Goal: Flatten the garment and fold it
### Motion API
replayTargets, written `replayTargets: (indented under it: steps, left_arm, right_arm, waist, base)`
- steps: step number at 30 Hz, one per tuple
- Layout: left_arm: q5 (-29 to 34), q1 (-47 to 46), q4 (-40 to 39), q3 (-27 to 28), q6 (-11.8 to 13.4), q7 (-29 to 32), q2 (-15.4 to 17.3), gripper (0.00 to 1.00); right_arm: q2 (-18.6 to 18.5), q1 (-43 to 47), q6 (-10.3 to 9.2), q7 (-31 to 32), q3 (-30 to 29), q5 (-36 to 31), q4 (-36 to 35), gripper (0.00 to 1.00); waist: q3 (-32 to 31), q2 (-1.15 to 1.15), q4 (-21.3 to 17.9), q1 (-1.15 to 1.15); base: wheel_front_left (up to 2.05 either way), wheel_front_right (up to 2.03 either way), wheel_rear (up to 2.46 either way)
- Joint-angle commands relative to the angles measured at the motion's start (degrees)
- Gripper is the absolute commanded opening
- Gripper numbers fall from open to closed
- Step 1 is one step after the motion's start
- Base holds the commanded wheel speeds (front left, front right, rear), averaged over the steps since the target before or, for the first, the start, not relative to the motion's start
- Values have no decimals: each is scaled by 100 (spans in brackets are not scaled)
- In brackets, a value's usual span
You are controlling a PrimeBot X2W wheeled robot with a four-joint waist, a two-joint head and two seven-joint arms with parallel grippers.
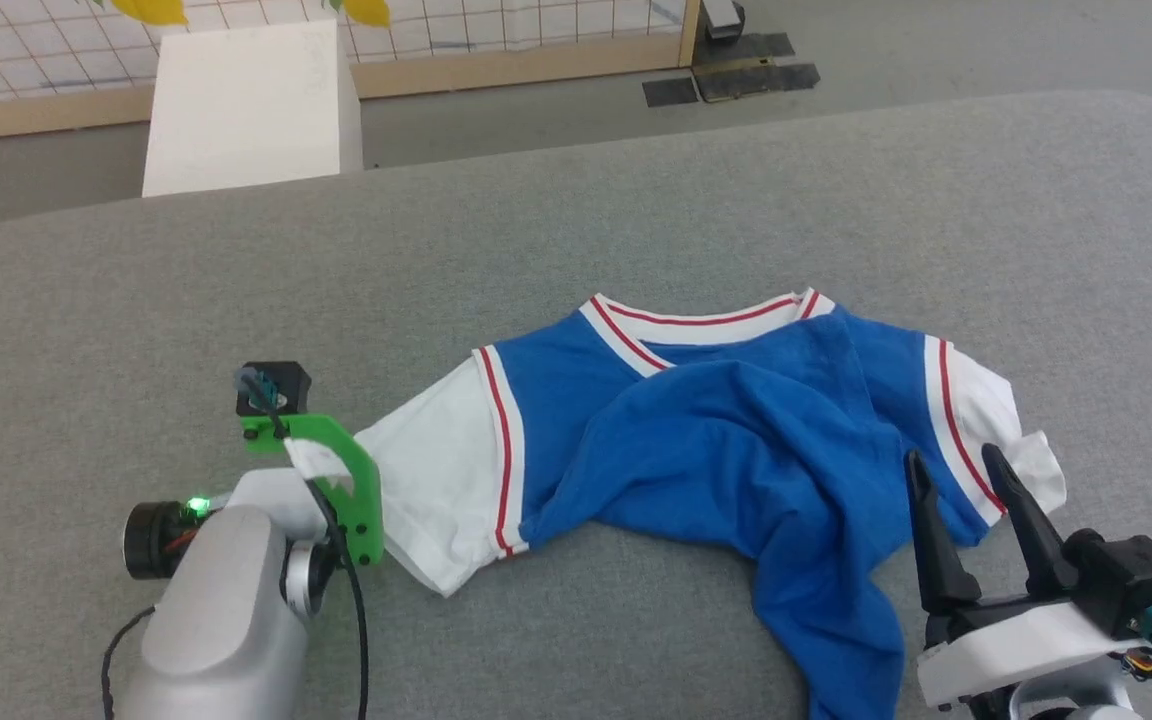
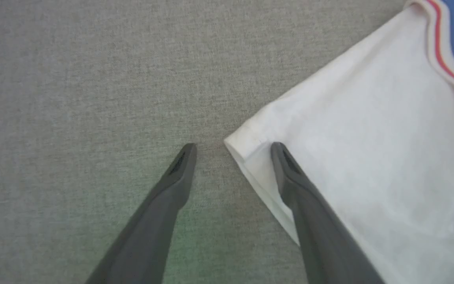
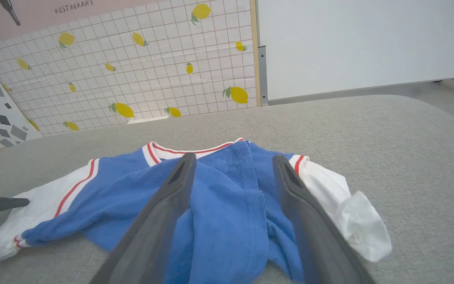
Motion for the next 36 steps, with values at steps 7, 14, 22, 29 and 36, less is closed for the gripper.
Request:
replayTargets:
  steps: [7, 14, 22, 29, 36]
  left_arm:
    - [-386, -138, 132, -215, -448, 855, -262, 42]
    - [-329, -56, -192, -159, -392, 328, -52, 0]
    - [-632, 865, -1012, 508, -50, -238, 358, 0]
    - [-853, 1945, -1960, 996, 235, -198, 646, 0]
    - [-938, 2392, -2416, 1020, 332, -131, 585, 0]
  right_arm:
    - [8, -141, -10, -60, 35, 83, 0, 100]
    - [8, -154, -10, -64, 2, 92, 35, 100]
    - [8, 2, -10, -13, -118, 46, -26, 100]
    - [8, 118, -10, 61, -318, -6, -114, 100]
    - [8, -308, -10, 299, -820, -448, 38, 100]
  waist:
    - [125, 36, -74, 0]
    - [25, 36, -34, 0]
    - [-264, 36, 209, 0]
    - [-429, 36, 515, 0]
    - [-403, 36, 733, 0]
  base:
    - [0, 0, 0]
    - [0, 0, 0]
    - [0, 0, 0]
    - [0, 0, 0]
    - [0, 0, 0]
